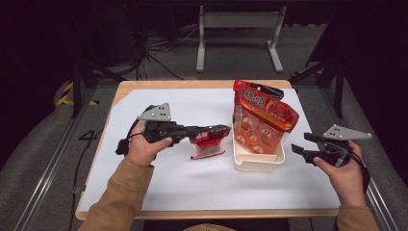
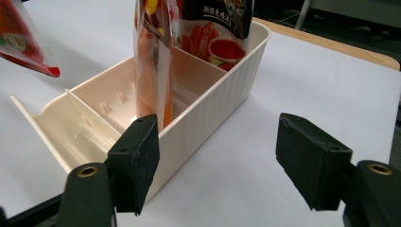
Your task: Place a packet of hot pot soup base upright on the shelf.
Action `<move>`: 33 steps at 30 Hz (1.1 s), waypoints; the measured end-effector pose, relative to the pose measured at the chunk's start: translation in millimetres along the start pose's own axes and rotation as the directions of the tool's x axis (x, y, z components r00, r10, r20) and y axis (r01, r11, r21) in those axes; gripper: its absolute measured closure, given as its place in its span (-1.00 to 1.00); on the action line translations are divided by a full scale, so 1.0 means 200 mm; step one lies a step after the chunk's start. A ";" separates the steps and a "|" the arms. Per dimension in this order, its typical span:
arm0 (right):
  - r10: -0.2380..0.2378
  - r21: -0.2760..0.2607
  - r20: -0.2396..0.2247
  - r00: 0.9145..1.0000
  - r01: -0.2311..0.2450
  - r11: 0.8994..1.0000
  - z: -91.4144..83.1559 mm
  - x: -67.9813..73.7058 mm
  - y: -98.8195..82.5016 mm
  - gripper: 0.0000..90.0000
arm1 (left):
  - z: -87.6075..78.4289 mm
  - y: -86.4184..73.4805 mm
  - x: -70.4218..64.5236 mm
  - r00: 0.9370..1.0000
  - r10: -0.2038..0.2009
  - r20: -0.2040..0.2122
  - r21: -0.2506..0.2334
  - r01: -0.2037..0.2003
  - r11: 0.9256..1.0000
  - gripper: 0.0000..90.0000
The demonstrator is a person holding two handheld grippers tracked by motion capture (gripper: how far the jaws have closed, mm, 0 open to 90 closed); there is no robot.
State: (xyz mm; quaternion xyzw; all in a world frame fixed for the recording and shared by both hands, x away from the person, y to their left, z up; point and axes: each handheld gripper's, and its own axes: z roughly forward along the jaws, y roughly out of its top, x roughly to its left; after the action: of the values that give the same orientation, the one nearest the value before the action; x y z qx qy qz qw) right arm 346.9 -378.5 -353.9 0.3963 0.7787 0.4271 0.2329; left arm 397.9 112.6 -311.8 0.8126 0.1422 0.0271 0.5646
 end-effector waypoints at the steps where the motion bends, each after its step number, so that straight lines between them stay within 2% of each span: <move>1: 0.003 0.001 0.001 1.000 -0.003 1.000 0.00 0.00 0.00 -0.31 | 0.00 0.00 0.00 1.000 0.003 0.000 -0.007 -0.003 1.000 1.00; 5: 0.006 0.006 0.004 1.000 -0.006 1.000 0.02 -0.01 -0.01 -0.33 | -0.01 0.01 -0.01 1.000 0.007 -0.001 -0.019 -0.007 1.000 1.00; 13: 0.001 0.034 0.007 1.000 -0.002 0.999 0.05 -0.03 -0.04 -0.31 | 0.00 0.02 0.00 1.000 0.009 0.010 -0.014 -0.009 1.000 1.00; 23: 0.010 0.037 0.007 1.000 -0.011 0.999 0.07 -0.05 -0.06 -0.31 | -0.01 0.06 -0.02 1.000 0.025 0.011 -0.029 -0.025 0.999 1.00; 33: 0.016 0.034 -0.003 1.000 -0.016 0.999 0.08 -0.06 -0.06 -0.31 | 0.06 0.13 -0.03 0.998 0.049 0.039 -0.033 -0.048 0.998 1.00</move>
State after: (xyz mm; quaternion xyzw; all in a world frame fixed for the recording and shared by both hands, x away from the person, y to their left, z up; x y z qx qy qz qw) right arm 360.2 -384.6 -371.8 0.4056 0.7831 0.4163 0.2213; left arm 399.3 92.5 -291.9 0.8070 0.1106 0.0268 0.5795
